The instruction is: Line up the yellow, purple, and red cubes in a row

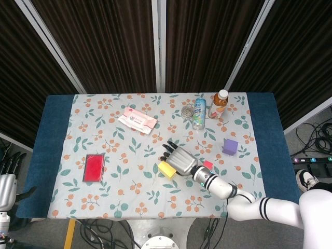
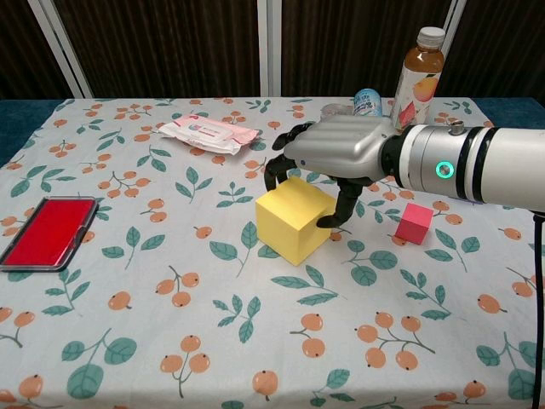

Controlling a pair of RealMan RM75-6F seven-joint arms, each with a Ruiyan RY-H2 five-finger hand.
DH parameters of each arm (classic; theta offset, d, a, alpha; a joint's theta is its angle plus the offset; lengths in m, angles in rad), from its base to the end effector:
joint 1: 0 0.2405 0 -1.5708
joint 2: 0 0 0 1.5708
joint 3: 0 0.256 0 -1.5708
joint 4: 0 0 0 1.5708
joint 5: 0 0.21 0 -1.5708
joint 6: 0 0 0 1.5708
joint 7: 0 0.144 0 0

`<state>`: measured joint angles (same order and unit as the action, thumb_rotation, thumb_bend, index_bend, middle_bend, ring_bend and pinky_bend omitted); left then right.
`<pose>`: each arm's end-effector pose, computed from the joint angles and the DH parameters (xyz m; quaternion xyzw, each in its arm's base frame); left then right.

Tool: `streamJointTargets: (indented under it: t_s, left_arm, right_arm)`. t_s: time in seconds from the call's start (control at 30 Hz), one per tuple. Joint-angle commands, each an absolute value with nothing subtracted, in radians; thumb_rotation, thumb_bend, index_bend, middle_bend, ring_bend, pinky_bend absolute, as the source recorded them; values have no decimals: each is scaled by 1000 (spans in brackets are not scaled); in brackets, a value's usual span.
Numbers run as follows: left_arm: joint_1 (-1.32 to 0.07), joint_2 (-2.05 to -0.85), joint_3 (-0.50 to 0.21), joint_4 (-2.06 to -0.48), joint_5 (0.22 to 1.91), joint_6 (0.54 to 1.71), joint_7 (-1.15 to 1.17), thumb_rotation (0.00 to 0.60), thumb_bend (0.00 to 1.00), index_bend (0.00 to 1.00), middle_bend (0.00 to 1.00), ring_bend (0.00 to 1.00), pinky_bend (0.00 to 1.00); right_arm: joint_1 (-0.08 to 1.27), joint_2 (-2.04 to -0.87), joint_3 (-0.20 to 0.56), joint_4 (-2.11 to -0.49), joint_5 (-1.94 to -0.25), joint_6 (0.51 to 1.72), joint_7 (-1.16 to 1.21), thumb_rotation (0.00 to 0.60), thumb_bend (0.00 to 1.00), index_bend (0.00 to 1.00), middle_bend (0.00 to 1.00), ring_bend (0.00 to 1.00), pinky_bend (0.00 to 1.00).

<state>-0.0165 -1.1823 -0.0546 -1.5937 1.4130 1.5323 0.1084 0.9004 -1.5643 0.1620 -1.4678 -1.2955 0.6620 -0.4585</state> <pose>-0.3295 0.1591 0.1517 -0.5563 -0.3944 -0.3458 0.6446 -0.0896 -0.3312 -0.0589 0.8857 -0.2137 0.2943 0.2884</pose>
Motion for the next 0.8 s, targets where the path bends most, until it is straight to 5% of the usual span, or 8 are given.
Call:
streamJointTargets:
  t_s: [0.03,0.53,0.8]
  left_arm:
    - [-17,-1183,-55,-1592,1415,1533,106,600,138,165,192,141,156]
    - [-11,-1186,-54,-1590,1421,1538,103,600,137,165,192,141,156]
    - [-11,-1188,-55,-1582,1419,1535,94,600,137,166,192,141,156]
  right_arm:
    - [891,-1567,178,-1481,-1257,710,-466,600,176,421,377,90,0]
    - [970,-1704,232,-1549,-728,971,-870,600,176,379,420,134,0]
    - [1021,-1767,256,-1538,-600,1049,-945,600,166,301,382,132,0]
